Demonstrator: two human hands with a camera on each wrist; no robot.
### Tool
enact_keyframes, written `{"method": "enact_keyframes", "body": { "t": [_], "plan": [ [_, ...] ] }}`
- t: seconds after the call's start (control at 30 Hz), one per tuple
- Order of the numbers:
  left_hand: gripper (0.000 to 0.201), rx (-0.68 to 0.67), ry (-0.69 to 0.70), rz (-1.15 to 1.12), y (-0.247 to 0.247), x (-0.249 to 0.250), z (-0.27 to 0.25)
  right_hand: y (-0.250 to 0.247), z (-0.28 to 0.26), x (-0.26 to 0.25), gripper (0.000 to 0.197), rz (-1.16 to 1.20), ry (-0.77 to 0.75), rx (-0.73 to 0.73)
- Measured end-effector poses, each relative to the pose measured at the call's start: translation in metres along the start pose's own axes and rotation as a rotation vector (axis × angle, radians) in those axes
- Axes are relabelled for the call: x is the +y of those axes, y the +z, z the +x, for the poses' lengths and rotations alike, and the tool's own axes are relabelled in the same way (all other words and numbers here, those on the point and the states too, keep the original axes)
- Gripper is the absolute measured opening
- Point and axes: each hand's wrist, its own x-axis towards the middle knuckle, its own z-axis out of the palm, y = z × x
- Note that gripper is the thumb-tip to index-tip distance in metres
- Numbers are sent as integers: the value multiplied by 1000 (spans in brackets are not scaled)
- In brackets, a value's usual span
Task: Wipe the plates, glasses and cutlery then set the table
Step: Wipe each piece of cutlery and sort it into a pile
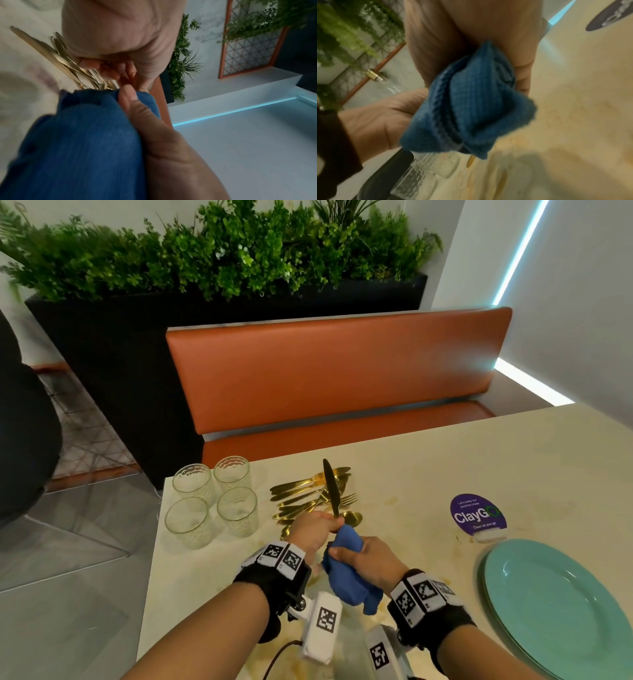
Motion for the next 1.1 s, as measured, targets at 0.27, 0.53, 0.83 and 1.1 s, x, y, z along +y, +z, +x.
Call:
{"method": "enact_keyframes", "body": {
  "t": [0.27,0.53,0.83,1.1],
  "plan": [
    [21,256,55,317,-23,25,47,-22,2,21,35,-376,36,-119],
    [25,173,103,1524,-42,50,139,-59,25,14,31,-369,46,-41],
    [21,175,150,1594,-35,34,177,-82,41,29,23,-10,81,-59],
    [38,-107,245,670,-1,38,91,-81,38,38,49,790,34,-241]
  ]
}}
